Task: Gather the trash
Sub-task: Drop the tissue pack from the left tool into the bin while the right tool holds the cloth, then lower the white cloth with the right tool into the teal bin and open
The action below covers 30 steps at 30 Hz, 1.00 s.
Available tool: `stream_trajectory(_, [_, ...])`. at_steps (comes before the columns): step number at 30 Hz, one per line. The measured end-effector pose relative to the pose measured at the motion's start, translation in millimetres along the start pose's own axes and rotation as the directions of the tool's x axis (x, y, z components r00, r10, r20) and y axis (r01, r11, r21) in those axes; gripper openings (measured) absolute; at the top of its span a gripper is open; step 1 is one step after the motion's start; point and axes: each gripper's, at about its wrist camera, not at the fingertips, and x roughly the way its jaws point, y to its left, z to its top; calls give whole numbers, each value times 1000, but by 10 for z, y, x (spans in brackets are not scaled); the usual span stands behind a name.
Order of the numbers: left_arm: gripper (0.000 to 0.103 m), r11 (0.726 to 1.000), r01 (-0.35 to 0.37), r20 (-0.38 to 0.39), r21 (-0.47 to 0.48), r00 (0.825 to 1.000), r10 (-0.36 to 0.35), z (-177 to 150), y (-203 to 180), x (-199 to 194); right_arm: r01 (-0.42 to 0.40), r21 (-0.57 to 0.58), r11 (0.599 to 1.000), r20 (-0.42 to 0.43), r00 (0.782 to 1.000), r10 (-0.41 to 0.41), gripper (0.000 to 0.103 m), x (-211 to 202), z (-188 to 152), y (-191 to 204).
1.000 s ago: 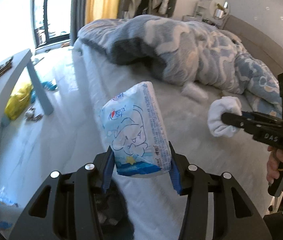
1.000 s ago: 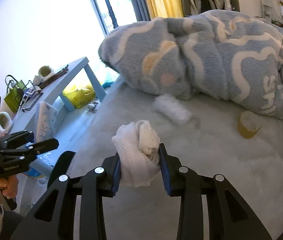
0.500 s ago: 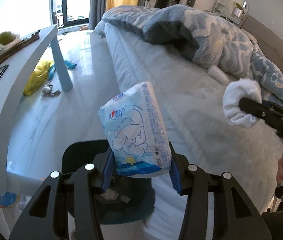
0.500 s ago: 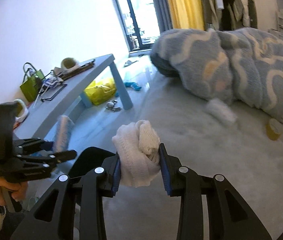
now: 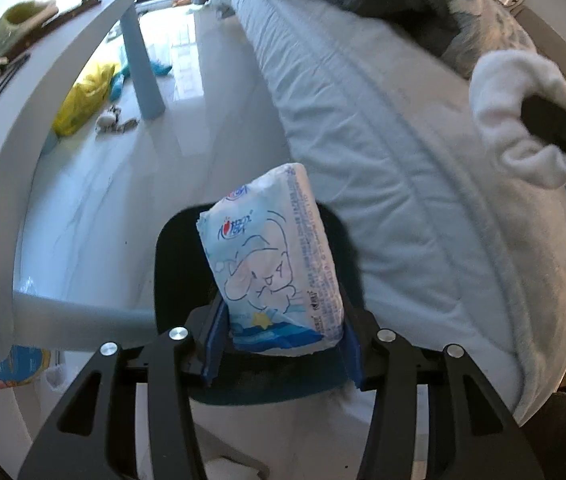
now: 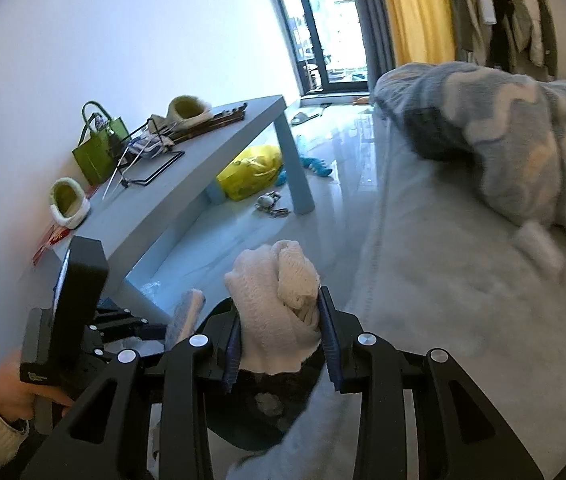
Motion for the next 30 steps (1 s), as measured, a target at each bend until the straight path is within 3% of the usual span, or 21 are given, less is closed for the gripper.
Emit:
stream_trajectory(12, [56,1000,10,-71,-1,997,-10,-128,227,42,-18,5,1000,-67,998,18,35,470,-39,225])
stream_trajectory(19, [77,999,29,-37,-45,999,-31,-113,397,-82,-2,-17,1000,-115,993,0,35,757,-89,348])
stream_trajectory(24, [77,995,48,-12,-82,999,-50,-106,538,-193,32,-27,999,-153,988,-35,35,987,-149,387])
stream_trajectory(30, [71,995,53,87,-89,995,-45,-67,603,-485,56,-33,998,-200,978,-62,35,1256,-229,448])
